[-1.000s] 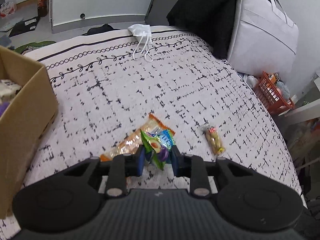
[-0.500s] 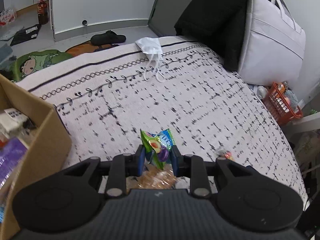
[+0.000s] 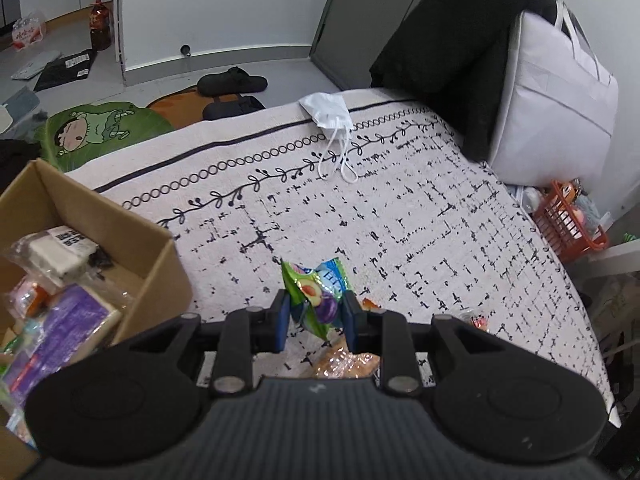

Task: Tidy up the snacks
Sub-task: 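Grasp the green-and-purple candy packet with left tool while right tool grasps yellow candy, then carry both held candies over the cardboard box and open both tools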

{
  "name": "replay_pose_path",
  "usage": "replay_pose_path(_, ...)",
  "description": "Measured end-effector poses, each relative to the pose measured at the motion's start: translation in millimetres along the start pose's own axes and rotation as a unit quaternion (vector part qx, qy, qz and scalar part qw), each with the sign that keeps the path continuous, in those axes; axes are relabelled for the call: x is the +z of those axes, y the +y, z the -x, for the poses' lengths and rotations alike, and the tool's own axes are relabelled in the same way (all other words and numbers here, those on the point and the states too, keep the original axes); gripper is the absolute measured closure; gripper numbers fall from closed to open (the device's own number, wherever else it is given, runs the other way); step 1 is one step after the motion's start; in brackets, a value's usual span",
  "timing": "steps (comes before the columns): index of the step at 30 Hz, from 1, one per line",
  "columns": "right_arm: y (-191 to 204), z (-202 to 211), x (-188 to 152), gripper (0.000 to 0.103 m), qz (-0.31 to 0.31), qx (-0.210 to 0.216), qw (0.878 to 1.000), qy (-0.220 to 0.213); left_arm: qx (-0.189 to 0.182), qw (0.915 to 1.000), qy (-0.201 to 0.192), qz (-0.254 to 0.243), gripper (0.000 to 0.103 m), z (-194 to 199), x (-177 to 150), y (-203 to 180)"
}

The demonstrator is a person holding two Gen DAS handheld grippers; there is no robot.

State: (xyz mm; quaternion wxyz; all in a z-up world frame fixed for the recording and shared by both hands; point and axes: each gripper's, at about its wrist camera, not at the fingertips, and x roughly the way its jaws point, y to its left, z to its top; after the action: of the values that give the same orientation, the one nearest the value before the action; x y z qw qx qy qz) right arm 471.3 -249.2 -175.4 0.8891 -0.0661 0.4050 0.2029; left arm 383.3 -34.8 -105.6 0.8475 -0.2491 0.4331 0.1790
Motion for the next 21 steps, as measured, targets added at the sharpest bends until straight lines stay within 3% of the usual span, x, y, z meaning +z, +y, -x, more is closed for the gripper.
replay_pose_path(21,79,104,8,0.078,0.044,0.066,0.995,-0.054,-0.013,0.9993,-0.035,0.008,0.077,99,-20,59)
